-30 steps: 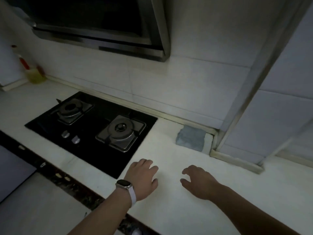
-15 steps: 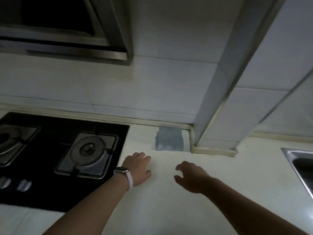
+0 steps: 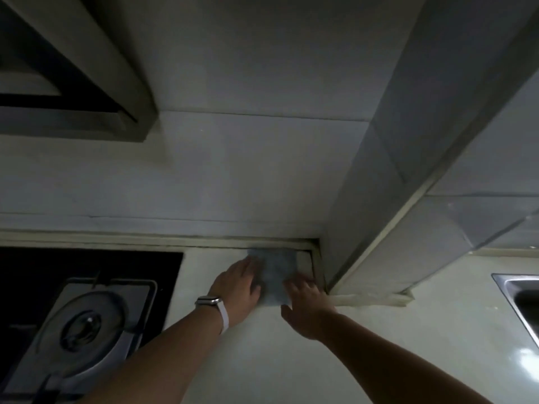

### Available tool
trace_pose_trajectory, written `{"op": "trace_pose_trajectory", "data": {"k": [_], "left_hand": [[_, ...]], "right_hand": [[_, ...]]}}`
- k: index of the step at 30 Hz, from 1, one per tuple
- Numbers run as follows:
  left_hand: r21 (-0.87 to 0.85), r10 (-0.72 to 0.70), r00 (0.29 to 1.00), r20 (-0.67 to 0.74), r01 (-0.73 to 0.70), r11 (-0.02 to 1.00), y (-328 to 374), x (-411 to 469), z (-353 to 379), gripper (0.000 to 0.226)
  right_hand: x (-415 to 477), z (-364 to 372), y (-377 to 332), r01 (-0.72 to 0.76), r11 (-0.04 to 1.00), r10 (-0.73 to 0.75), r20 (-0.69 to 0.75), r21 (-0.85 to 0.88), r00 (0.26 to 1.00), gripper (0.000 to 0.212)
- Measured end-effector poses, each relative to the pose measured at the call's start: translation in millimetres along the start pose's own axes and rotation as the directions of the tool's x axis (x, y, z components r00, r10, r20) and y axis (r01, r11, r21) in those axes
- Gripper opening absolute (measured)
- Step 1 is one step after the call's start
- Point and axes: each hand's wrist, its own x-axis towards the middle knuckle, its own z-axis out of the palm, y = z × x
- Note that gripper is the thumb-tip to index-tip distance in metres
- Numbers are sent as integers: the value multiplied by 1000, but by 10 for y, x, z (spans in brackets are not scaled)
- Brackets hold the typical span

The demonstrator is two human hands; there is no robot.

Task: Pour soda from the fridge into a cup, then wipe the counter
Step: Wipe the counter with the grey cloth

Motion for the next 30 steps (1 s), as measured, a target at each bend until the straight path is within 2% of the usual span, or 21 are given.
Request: {"op": "trace_pose_trajectory", "data": {"k": [4, 9, 12, 16, 22, 30], "left_hand": [[28, 60, 997, 43, -61, 998, 25, 461, 244, 68], [108, 27, 994, 106, -39, 993, -61, 646, 683, 63], [122, -6, 995, 97, -6, 993, -163, 674, 866, 63], [140, 21, 998, 66, -31, 990, -230, 650, 985, 62], [118, -13, 999, 50, 7, 993, -209, 551, 1025, 60], [114, -27, 997, 67, 19, 993, 177, -223, 973, 60]], "right_hand": [[465, 141, 84, 11, 999, -10, -53, 31, 999, 62], [847, 327, 120, 45, 994, -53, -84, -98, 995, 58], [978, 372, 170, 85, 990, -98, -124, -112, 987, 57], [1075, 441, 188, 166, 972, -183, -88, -168, 979, 59], [998, 630, 159, 33, 998, -36, -69, -47, 997, 63], [298, 924, 185, 66, 994, -71, -52, -86, 996, 73]]}}
